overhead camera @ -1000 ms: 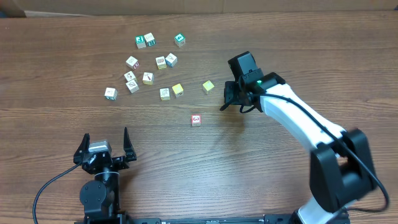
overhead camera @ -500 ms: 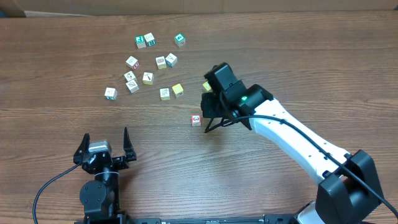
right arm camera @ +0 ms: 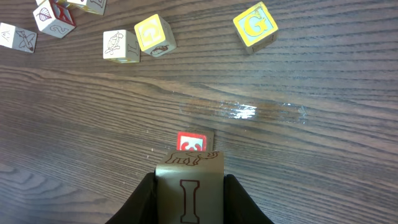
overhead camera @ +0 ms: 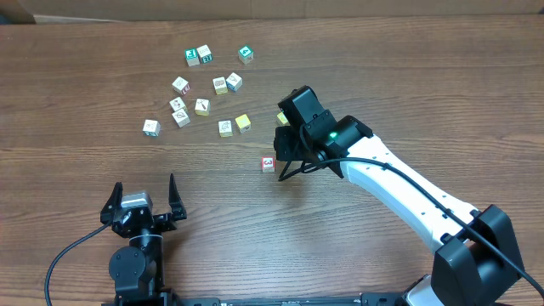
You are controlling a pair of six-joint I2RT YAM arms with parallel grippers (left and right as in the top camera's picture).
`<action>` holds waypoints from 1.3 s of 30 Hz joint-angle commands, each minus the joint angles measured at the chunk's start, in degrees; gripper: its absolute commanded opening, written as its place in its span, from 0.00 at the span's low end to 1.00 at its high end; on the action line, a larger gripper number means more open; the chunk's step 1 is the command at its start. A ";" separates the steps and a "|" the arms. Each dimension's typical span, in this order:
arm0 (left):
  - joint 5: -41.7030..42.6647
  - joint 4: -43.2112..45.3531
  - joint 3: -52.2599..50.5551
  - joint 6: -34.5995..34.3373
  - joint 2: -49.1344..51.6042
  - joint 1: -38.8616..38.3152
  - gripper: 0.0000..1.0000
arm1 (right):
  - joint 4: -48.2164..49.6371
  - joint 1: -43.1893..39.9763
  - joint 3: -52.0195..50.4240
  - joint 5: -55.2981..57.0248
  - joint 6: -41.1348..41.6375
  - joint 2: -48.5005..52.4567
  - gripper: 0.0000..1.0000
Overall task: Form a tower
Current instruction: 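Lift the white I block and carry it over the red 3 block, then lower the white I block onto the top of the red 3 block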
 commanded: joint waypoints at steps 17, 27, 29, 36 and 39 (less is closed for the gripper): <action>0.07 0.11 -0.20 1.29 -0.59 -0.11 1.00 | 0.79 -0.11 1.31 -0.09 0.46 -1.03 0.21; 0.07 0.11 -0.20 1.29 -0.59 -0.11 0.99 | 0.68 -0.11 1.31 -0.09 0.46 -0.55 0.21; 0.07 0.11 -0.20 1.29 -0.59 -0.11 1.00 | 0.63 -0.11 1.29 -0.09 0.46 0.02 0.21; 0.07 0.11 -0.20 1.29 -0.59 -0.11 1.00 | 1.86 0.96 1.29 -0.04 0.46 2.64 0.18; 0.07 0.11 -0.20 1.29 -0.59 -0.11 0.99 | 3.39 2.49 1.29 1.53 0.50 3.67 0.17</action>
